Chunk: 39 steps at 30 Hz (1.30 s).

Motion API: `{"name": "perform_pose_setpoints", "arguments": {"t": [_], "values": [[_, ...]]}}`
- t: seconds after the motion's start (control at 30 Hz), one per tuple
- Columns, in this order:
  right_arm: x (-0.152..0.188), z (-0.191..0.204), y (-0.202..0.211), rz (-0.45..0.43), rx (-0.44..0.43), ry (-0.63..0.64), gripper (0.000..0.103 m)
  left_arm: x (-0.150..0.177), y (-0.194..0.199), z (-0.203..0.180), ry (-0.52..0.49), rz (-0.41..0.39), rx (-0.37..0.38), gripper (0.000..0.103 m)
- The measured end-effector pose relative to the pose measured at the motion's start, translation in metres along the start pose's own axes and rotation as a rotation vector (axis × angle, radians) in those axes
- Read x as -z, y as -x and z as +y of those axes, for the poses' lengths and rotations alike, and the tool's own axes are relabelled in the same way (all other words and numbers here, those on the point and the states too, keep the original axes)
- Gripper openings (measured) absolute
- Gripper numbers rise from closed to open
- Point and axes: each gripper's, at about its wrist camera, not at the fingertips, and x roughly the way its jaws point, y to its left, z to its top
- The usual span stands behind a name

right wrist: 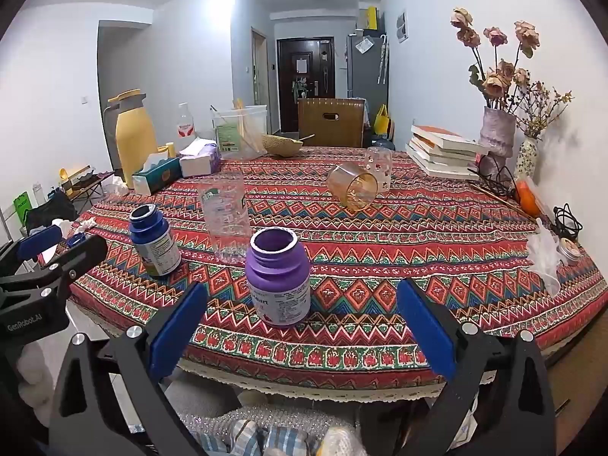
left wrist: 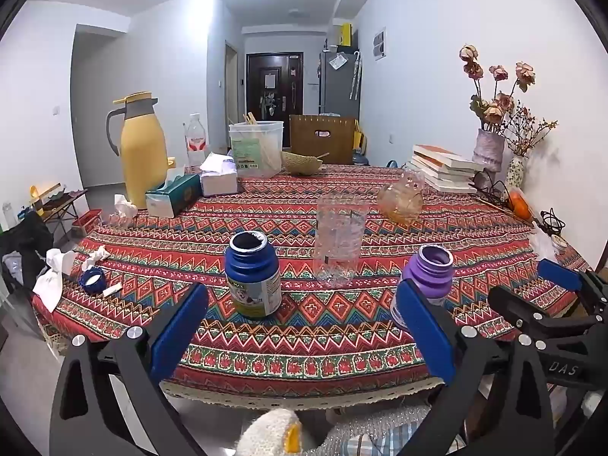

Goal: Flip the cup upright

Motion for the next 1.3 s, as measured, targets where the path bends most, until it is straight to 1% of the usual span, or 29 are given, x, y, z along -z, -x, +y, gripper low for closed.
{"name": "perform_pose_setpoints", "arguments": {"t": [0.4,0.6,0.87,1.3], "values": [[0.0005,0.0008,0.0010,-0.003,0.003,0.004,0.096,-0.0009,-0.0023,-0.0015,-0.003,0.002,0.001,0.096],[-0.0017,0.0020,0.0009,-0.005,0.006,0.005,0.096,-0.0016,0.0001,0.0049,0.000,0.001,0.009,0.096],[-0.0015,0.0017,0.0022,-0.002,0.004,0.007,0.096,-0.0004,0.0003,0.0021,0.004,0.003,-0.002,0.096],[-0.0013,0.0016,0.0020,-0.001,0.004,0.008,0.096,-0.0003,-0.0004,0.0038,0.005,0.006,0.002,0.096]]}}
